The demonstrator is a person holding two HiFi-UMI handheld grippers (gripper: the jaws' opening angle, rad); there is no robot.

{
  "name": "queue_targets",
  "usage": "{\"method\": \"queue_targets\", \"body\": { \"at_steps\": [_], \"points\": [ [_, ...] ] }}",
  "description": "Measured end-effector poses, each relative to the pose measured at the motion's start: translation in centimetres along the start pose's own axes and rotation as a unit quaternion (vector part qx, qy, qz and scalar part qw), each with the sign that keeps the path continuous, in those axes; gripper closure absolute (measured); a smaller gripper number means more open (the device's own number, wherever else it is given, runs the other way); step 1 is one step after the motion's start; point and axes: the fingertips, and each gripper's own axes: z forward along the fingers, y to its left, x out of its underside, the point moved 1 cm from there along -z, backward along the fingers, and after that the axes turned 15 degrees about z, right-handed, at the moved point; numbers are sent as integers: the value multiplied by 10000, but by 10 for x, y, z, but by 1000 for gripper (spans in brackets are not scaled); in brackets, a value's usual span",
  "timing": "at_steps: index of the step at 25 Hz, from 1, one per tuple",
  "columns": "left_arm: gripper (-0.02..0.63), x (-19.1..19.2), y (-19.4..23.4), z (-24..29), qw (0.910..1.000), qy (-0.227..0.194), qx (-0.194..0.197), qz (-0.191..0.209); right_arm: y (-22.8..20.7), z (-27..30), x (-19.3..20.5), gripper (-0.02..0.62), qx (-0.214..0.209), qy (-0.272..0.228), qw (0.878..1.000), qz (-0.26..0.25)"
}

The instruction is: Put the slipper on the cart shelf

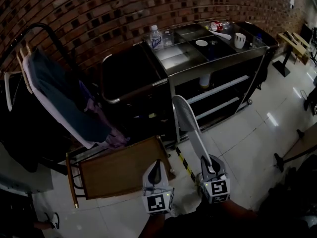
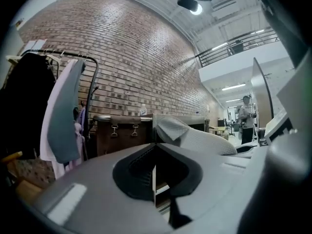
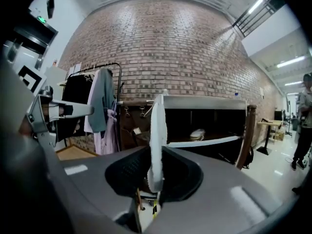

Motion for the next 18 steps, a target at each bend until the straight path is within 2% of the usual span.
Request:
{"method": "queue_targets", "body": {
  "at_steps": [4, 7, 13, 18],
  "points": [
    [591, 3, -26, 29, 9997, 61, 225, 119, -35, 19, 11, 534, 145, 313, 9994, 47],
    [591, 4, -36, 56, 9995, 134, 254, 127, -59, 43, 9, 534, 189, 444, 9987, 141],
    [591, 3, -40, 115, 9993, 305, 108, 162, -94, 114, -11, 534, -27, 559, 9981, 248],
    [591, 3, -35, 156, 9988, 405, -234, 148, -117, 169, -39, 534, -348, 500, 9980, 144]
  ]
}}
